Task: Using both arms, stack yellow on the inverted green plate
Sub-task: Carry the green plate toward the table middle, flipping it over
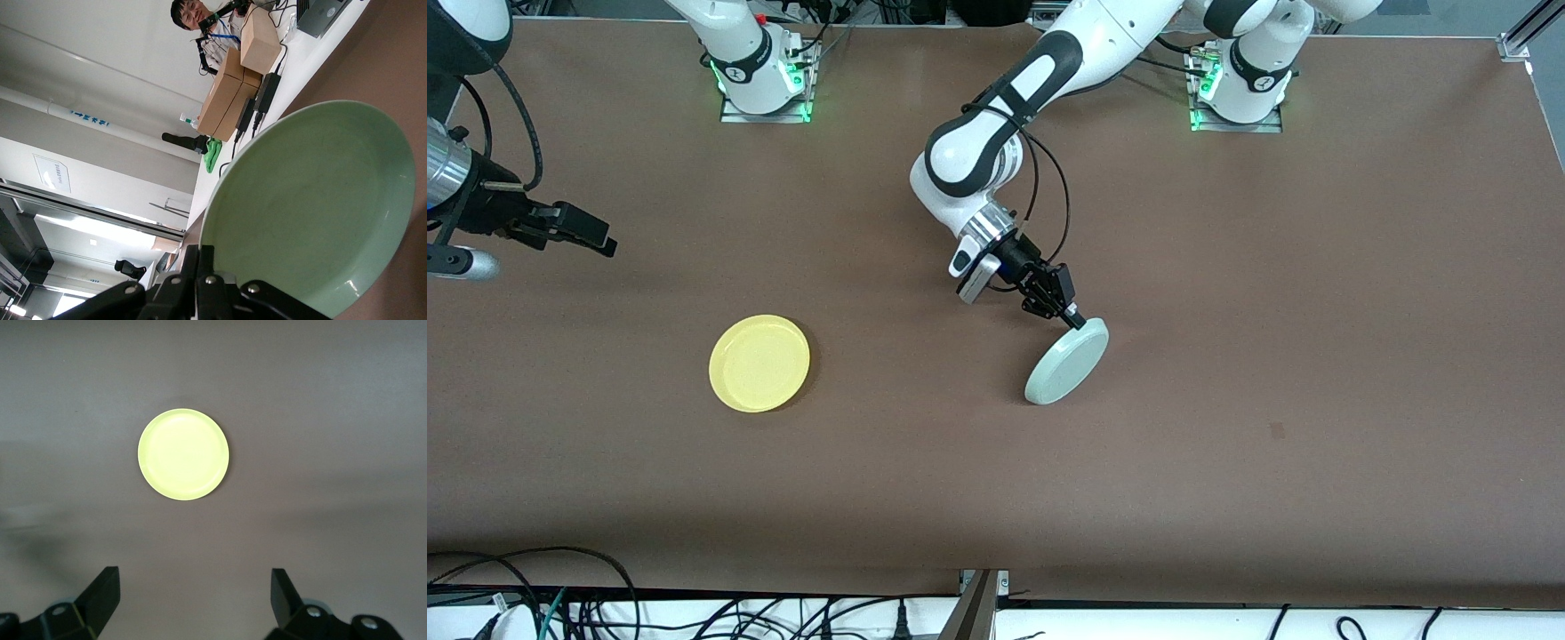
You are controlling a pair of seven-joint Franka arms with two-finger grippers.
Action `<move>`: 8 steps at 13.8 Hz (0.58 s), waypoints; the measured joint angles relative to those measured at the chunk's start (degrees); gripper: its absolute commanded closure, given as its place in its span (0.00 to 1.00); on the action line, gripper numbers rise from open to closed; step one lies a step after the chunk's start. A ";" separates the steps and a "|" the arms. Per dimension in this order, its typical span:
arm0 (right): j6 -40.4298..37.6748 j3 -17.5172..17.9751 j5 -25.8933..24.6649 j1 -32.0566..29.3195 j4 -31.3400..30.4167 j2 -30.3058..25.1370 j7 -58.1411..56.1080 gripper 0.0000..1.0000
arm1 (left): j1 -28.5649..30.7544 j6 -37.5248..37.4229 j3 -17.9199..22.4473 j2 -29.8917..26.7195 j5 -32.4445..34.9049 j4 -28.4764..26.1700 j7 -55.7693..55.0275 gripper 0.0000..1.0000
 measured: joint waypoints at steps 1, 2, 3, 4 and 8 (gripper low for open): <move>0.00 0.00 0.00 0.00 0.00 0.03 0.00 0.00 | 0.00 0.00 0.00 0.21 0.00 0.46 0.00 1.00; 0.00 0.00 0.00 0.00 0.00 0.04 0.00 0.00 | 0.00 0.00 -0.05 0.40 0.00 0.65 0.00 1.00; 0.00 0.00 0.00 0.00 0.00 0.04 0.00 0.00 | -0.02 0.03 -0.20 0.61 -0.04 0.73 -0.03 1.00; 0.00 0.00 0.00 0.00 0.00 0.05 0.00 0.00 | -0.05 0.05 -0.44 0.86 -0.37 0.93 -0.10 0.94; -0.03 0.00 0.00 0.00 0.00 0.07 0.00 0.00 | -0.26 1.69 -1.01 1.21 -4.38 2.46 -0.13 0.53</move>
